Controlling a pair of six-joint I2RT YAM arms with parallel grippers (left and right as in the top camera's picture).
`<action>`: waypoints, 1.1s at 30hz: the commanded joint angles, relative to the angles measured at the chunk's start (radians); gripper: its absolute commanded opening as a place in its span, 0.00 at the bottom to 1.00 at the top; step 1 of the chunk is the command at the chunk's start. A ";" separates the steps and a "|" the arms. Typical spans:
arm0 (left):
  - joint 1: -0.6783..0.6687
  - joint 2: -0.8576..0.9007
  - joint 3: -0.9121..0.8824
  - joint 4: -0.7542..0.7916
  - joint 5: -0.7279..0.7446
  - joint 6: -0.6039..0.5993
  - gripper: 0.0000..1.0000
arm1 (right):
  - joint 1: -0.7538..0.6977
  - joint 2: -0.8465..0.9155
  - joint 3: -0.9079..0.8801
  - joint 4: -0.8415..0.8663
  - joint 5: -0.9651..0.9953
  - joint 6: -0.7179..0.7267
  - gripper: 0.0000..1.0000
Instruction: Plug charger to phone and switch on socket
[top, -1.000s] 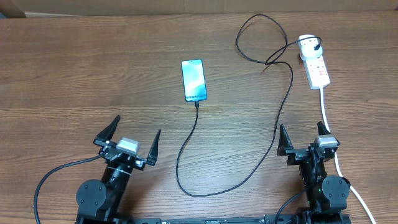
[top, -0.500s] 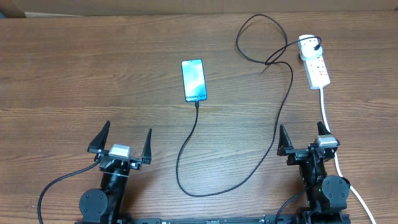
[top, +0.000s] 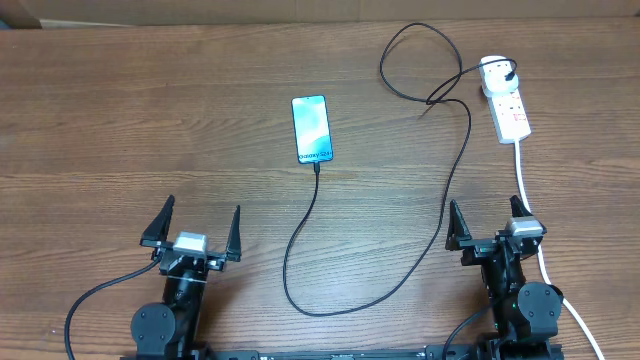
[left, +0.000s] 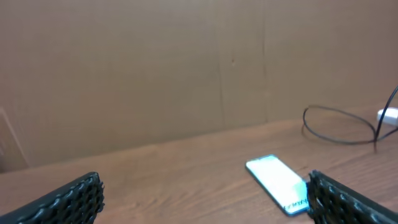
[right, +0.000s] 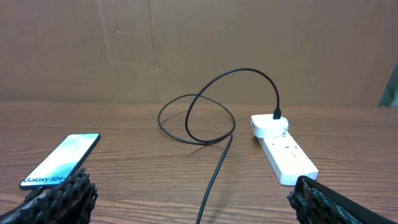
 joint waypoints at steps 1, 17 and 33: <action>0.031 -0.012 -0.007 -0.053 -0.016 -0.010 0.99 | 0.005 -0.008 -0.010 0.005 0.000 0.002 1.00; 0.056 -0.012 -0.007 -0.187 -0.026 -0.006 0.99 | 0.005 -0.008 -0.010 0.005 -0.001 0.002 1.00; 0.116 -0.012 -0.007 -0.188 -0.030 -0.107 1.00 | 0.005 -0.008 -0.010 0.005 0.000 0.003 1.00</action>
